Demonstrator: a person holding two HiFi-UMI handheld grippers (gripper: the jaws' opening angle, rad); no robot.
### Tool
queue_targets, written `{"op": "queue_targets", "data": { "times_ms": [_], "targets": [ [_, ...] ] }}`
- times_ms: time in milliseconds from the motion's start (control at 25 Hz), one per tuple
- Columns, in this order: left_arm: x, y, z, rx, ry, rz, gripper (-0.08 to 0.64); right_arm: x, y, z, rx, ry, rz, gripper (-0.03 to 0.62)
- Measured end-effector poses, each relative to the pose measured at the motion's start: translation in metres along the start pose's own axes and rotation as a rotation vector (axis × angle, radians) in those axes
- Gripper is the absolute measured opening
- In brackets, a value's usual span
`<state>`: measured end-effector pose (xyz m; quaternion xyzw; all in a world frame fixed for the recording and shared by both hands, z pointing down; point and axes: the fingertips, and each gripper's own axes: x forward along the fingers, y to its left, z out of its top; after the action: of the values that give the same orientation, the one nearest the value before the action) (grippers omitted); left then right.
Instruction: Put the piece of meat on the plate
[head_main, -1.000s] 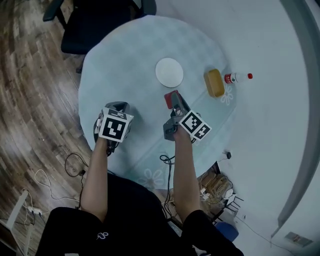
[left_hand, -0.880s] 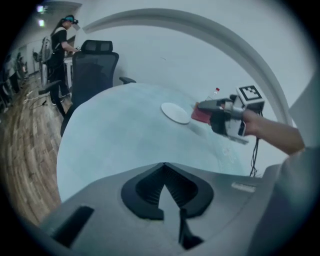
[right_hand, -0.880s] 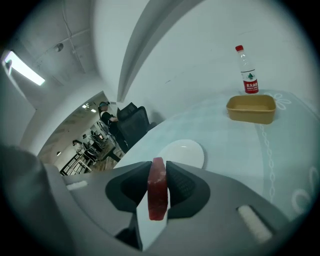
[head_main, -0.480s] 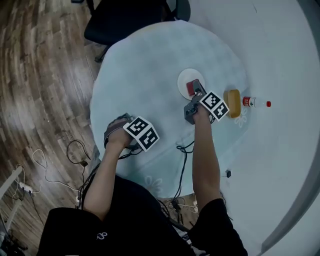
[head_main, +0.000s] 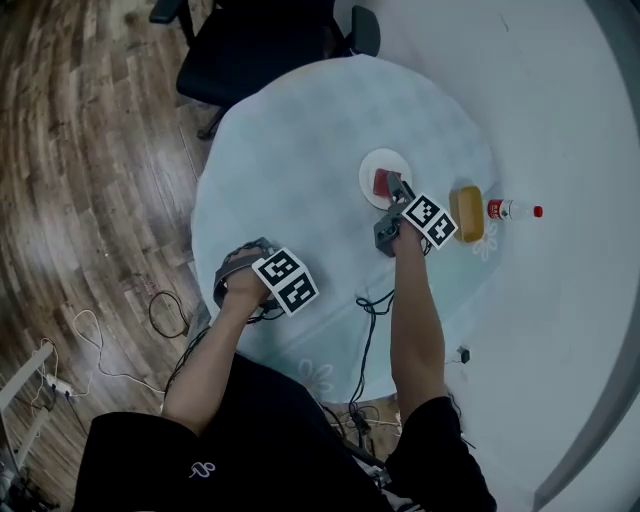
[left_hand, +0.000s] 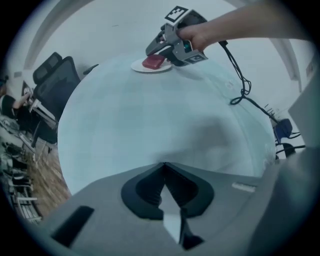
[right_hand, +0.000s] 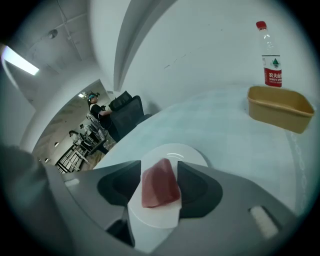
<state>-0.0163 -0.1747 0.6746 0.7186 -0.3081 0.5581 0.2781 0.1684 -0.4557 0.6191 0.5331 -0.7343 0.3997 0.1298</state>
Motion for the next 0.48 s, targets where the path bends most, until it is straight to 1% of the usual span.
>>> {"op": "queue_targets", "data": {
  "times_ms": [40, 80, 120, 240, 280, 360, 400, 480],
  "targets": [
    [0.001, 0.000, 0.000, 0.017, 0.007, 0.010, 0.002, -0.009, 0.001, 0.006, -0.007, -0.029, 0.009, 0.252],
    [0.001, 0.001, 0.000, 0.019, 0.007, 0.011, 0.002, -0.020, 0.004, 0.011, -0.019, -0.060, 0.022, 0.273],
    [0.001, 0.001, 0.000, 0.011, 0.002, 0.006, 0.002, -0.034, 0.008, 0.014, -0.033, -0.090, 0.037, 0.279],
    [0.000, 0.002, -0.003, -0.009, -0.023, -0.011, 0.002, -0.091, 0.019, 0.006, -0.035, -0.184, 0.074, 0.251],
    [0.000, 0.002, -0.003, -0.003, -0.027, -0.010, 0.002, -0.111, 0.020, -0.001, -0.016, -0.222, 0.067, 0.221],
    [-0.001, 0.002, -0.005, 0.013, -0.028, -0.001, 0.002, -0.146, 0.015, -0.017, 0.058, -0.302, 0.020, 0.159],
    [-0.002, 0.003, -0.005, 0.013, -0.029, 0.001, 0.002, -0.160, 0.011, -0.026, 0.113, -0.341, -0.012, 0.131],
    [-0.002, 0.005, -0.006, -0.014, -0.043, -0.007, 0.002, -0.185, 0.003, -0.044, 0.242, -0.422, -0.074, 0.094]
  ]
}}
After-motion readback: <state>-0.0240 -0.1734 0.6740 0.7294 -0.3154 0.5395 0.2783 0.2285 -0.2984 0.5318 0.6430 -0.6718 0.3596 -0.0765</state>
